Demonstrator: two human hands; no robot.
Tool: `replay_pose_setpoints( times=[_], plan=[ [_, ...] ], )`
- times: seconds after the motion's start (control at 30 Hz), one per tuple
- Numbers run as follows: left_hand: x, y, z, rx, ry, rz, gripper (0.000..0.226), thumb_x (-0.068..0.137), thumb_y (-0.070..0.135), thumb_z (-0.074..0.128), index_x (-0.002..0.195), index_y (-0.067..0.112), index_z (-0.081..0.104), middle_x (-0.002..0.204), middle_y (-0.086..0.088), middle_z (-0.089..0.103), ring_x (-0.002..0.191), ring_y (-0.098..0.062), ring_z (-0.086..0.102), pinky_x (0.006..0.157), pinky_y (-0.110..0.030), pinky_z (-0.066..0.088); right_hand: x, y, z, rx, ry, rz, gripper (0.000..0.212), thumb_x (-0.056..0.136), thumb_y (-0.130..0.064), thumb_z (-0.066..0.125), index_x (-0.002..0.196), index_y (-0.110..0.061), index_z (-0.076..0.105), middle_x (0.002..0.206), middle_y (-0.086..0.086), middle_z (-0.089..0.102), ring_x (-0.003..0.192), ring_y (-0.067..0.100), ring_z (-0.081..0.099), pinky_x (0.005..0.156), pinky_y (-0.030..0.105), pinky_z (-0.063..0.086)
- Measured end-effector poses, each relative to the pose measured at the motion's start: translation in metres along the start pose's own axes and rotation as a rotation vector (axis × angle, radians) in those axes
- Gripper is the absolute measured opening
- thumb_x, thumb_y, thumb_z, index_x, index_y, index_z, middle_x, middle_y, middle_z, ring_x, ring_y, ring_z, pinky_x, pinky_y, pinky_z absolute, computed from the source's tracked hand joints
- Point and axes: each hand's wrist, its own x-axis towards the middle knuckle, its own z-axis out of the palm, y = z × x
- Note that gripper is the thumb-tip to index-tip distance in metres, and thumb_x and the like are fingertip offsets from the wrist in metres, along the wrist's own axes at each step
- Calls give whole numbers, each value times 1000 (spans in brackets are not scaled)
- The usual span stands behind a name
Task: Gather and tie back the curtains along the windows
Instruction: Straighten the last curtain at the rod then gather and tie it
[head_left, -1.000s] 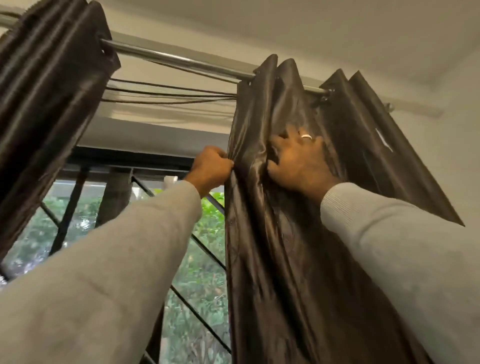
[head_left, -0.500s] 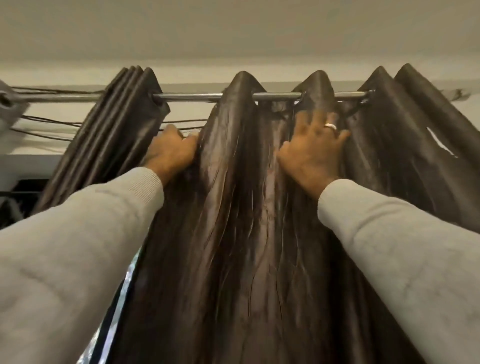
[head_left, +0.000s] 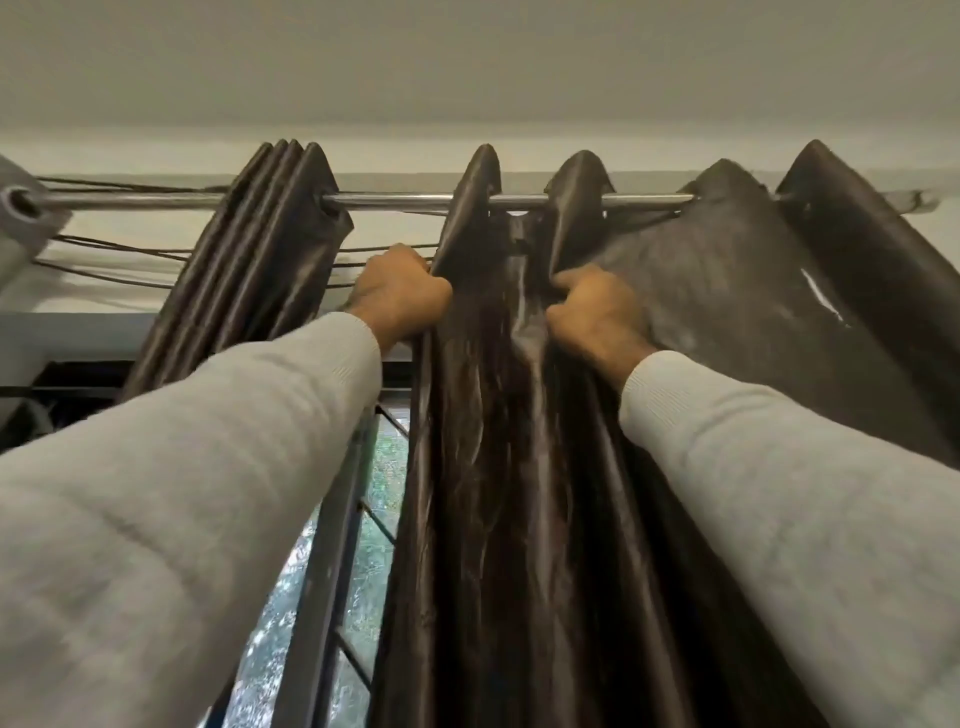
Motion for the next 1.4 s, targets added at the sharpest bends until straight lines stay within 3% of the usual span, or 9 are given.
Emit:
replay_pose_setpoints(
  times=[0.13,0.23,0.4,0.53,0.63,0.8,0.97,1.13,1.4],
  plan=[
    [14,-40,-32,-179,-63,-29,8,95,16,73,90,9,73,75,-9,72,60,-20,72,52,-32,56,13,-43,36,344,-269,-140,26,100,-14,63,122,-16,78,107,2,76,96,20,72,84,25,61],
    [18,-60,-40,-300,-187,-13,12,95,18,75,90,8,72,75,-8,74,56,-19,74,52,-32,58,15,-51,29,434,-272,-75,37,107,-42,57,109,-11,77,88,8,72,72,26,68,57,31,57],
    [23,-51,-19,-451,-280,71,38,90,50,80,100,14,70,84,-4,81,72,-25,80,64,-39,63,23,-6,-15,-109,300,67,47,98,-54,58,124,-17,72,128,13,69,113,38,67,95,48,56],
    [22,-21,0,-487,-196,58,44,89,54,79,106,16,66,88,-5,76,74,-24,78,56,-36,61,25,48,-36,-260,396,376,83,90,-57,66,151,-7,41,155,23,38,134,48,50,106,57,48],
    [24,-7,14,-444,-155,48,37,93,46,76,114,17,65,93,-6,74,77,-24,77,56,-34,59,26,70,-43,-269,251,477,67,89,-46,67,141,-6,56,143,22,57,128,45,59,103,51,52],
    [29,-2,24,-415,-174,57,18,102,21,61,118,15,67,102,-11,73,89,-26,74,64,-38,56,23,32,-12,-180,-38,112,37,90,-30,70,127,-23,74,128,6,73,115,32,69,98,40,58],
    [34,-2,23,-522,-142,-5,11,98,22,67,99,14,75,96,-12,77,89,-30,77,88,-49,64,30,-18,14,407,-274,-179,31,99,3,62,127,-1,74,116,15,77,92,17,68,93,27,59],
    [31,-7,9,-523,-153,-31,27,96,43,73,106,18,73,89,-2,79,76,-22,78,61,-35,60,36,17,-9,13,195,-10,46,97,-57,56,107,-17,78,107,9,77,100,30,70,89,40,58],
    [29,-7,2,-373,-92,69,39,89,50,82,102,16,69,88,-3,69,73,-22,74,58,-37,61,44,87,-22,-172,405,382,92,84,-50,75,154,-5,34,156,23,35,134,47,49,108,56,44]
  ],
)
